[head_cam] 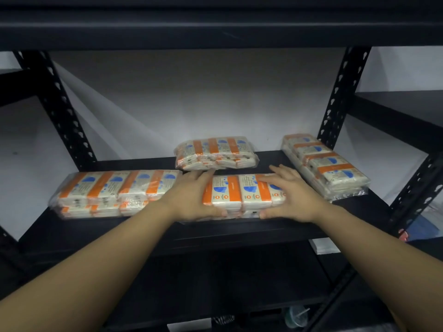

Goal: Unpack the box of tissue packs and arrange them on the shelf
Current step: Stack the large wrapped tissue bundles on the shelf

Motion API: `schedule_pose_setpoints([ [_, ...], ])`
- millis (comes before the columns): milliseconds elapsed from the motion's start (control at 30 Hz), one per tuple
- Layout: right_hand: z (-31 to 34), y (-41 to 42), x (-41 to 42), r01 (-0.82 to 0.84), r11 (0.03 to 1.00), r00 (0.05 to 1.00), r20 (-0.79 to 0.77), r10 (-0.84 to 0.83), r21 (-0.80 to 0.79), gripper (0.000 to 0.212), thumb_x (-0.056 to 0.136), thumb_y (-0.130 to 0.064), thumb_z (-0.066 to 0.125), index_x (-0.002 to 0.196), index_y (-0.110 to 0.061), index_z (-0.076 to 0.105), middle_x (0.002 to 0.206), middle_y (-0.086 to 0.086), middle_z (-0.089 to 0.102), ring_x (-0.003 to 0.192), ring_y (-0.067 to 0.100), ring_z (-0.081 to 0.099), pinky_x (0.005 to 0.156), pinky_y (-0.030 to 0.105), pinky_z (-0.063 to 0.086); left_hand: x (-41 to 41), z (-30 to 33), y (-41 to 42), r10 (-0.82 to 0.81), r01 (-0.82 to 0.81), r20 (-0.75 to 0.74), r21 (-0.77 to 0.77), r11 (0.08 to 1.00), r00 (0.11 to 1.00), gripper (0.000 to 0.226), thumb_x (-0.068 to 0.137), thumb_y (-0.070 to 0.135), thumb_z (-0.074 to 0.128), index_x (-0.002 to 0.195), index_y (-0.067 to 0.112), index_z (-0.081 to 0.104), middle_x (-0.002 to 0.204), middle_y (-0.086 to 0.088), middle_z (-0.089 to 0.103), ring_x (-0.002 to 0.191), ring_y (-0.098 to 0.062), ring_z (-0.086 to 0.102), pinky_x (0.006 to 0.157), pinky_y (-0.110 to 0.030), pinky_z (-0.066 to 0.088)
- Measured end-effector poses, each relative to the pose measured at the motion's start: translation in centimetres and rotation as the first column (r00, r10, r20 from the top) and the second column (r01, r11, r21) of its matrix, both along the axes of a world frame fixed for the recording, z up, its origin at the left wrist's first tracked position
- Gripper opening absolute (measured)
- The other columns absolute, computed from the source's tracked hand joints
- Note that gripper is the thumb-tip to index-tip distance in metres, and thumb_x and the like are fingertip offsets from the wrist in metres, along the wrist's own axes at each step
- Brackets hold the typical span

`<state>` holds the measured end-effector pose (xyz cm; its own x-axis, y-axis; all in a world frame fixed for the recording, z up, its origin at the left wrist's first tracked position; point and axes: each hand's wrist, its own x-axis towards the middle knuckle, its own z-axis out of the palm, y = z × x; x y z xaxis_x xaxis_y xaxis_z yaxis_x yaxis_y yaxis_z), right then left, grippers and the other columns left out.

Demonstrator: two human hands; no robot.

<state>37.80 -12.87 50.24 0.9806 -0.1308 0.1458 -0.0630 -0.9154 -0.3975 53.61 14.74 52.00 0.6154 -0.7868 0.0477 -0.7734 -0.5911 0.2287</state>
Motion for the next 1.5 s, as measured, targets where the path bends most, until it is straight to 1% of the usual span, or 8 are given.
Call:
schedule_pose_setpoints([
  [200,-1.9,1.8,-1.7,0.209,0.942,0.954,0.155,-0.255,0.262,0.094,0.067,-0.066,0.083,0.15,-0.042,0.045,0.169,0.0,0.019,0.15,0.019,0.027,0.112,0.038,0.033,-3.0,-2.0,0.7,0.198,-0.23,-0.131,-0.316,0.92,0.971,0.092,0.073,0.067,0.08,0.149,0.037,0.037,0.158,0.003,0.031,0.144,-0.021,0.036,0.115,-0.047,0.042],
  [367,-2.3,2.3,-2.5,0.281,0.923,0.935,0.144,-0.326,0.262,0.088,0.072,-0.055,0.086,0.15,-0.036,0.051,0.17,-0.001,0.02,0.148,0.022,0.033,0.112,0.039,0.04,-3.7,-2.4,0.5,0.253,-0.305,-0.196,-0.315,0.899,0.947,0.093,0.074,0.066,0.08,0.153,0.042,0.038,0.168,0.0,0.012,0.153,-0.026,0.024,0.121,-0.047,0.034],
  [600,-2.3,1.2,-4.6,0.314,0.908,0.912,0.177,-0.37,0.278,0.086,0.072,-0.055,0.087,0.149,-0.032,0.053,0.165,-0.003,0.028,0.141,0.011,0.036,0.112,0.031,0.034,-3.0,-2.3,-0.7,0.213,-0.299,-0.285,-0.307,0.903,0.935,0.105,0.069,0.068,0.083,0.156,0.037,0.032,0.152,0.002,0.042,0.136,-0.022,0.046,0.111,-0.048,0.047],
  [900,-2.8,1.1,-6.4,0.301,0.827,0.889,0.175,-0.424,0.474,0.082,0.077,-0.041,0.088,0.15,-0.028,0.052,0.131,-0.011,0.062,0.116,0.004,0.061,0.102,0.025,0.051,-2.7,-3.0,-1.5,0.193,-0.33,-0.374,-0.346,0.878,0.907,0.106,0.069,0.062,0.085,0.158,0.032,0.035,0.144,0.003,0.057,0.129,-0.021,0.057,0.106,-0.041,0.049],
  [1133,-2.7,1.6,-6.9,0.317,0.82,0.877,0.182,-0.445,0.476,0.077,0.079,-0.04,0.087,0.148,-0.029,0.054,0.127,-0.012,0.061,0.108,-0.002,0.06,0.103,0.032,0.054,-2.3,-3.1,-0.5,0.063,-0.221,-0.367,-0.405,0.888,0.928,0.091,0.076,0.055,0.084,0.152,0.042,0.037,0.138,0.007,0.06,0.125,-0.017,0.059,0.104,-0.036,0.051],
  [1233,-2.8,1.7,-7.0,0.313,0.877,0.886,0.22,-0.408,0.366,0.077,0.082,-0.044,0.083,0.15,-0.033,0.049,0.148,-0.007,0.05,0.126,0.002,0.051,0.111,0.039,0.048,-1.9,-3.2,0.4,-0.011,-0.13,-0.345,-0.383,0.914,0.939,0.078,0.08,0.056,0.079,0.147,0.047,0.04,0.139,0.01,0.057,0.122,-0.011,0.058,0.097,-0.026,0.049],
  [1367,-2.2,1.8,-6.5,0.334,0.931,0.897,0.254,-0.361,0.146,0.089,0.074,-0.055,0.086,0.152,-0.038,0.045,0.171,-0.006,0.008,0.156,0.016,0.013,0.119,0.043,0.024,-1.8,-3.0,0.7,-0.047,-0.044,-0.235,-0.368,0.929,0.971,0.083,0.079,0.053,0.083,0.15,0.05,0.039,0.15,0.008,0.036,0.123,-0.003,0.039,0.107,-0.027,0.038],
  [1500,-2.2,2.5,-5.4,0.34,0.92,0.902,0.21,-0.378,0.195,0.086,0.073,-0.045,0.091,0.148,-0.036,0.052,0.167,-0.001,0.017,0.152,0.021,0.022,0.121,0.047,0.03,-1.9,-3.5,0.6,-0.078,-0.03,-0.259,-0.389,0.921,0.963,0.082,0.079,0.043,0.086,0.148,0.053,0.042,0.157,0.006,0.037,0.132,-0.01,0.048,0.113,-0.033,0.041],
])
